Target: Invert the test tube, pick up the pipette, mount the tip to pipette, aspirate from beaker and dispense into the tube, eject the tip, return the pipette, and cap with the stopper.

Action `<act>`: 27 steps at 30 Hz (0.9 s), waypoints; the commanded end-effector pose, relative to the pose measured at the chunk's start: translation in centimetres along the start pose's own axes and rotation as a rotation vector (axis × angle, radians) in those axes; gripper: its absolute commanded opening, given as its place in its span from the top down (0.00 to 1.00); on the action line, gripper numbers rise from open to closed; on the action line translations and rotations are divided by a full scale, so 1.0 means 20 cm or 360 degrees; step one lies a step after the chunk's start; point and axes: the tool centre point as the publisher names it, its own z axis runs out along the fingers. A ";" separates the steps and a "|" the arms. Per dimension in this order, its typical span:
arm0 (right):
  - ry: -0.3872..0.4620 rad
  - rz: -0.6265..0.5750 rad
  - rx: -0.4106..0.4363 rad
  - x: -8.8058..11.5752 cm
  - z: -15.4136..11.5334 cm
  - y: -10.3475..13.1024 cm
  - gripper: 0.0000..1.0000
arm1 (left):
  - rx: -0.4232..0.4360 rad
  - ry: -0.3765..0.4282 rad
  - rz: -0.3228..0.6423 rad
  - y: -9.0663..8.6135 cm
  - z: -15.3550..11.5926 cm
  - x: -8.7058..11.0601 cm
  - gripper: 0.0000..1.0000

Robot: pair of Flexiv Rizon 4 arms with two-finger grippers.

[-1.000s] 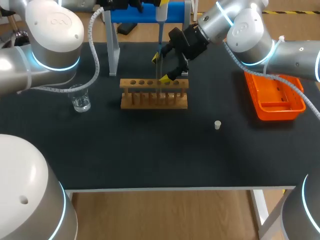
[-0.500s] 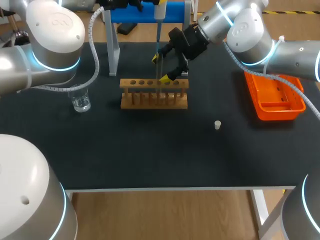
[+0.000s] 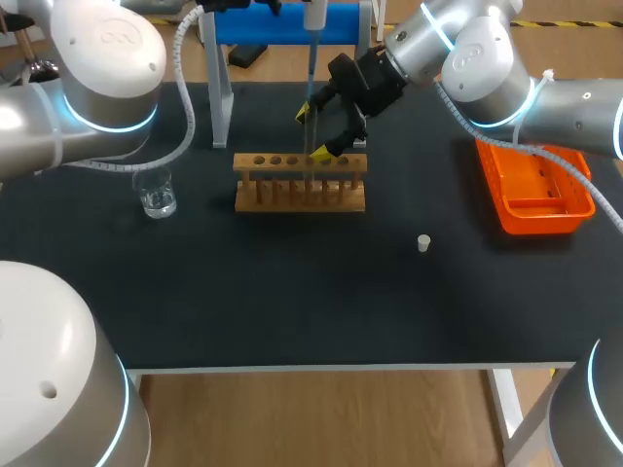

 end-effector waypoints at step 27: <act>0.0004 -0.0001 0.0003 0.00 -0.01 0.00 0.00 | -0.0009 -0.0010 -0.0043 0.12 0.01 0.00 1.00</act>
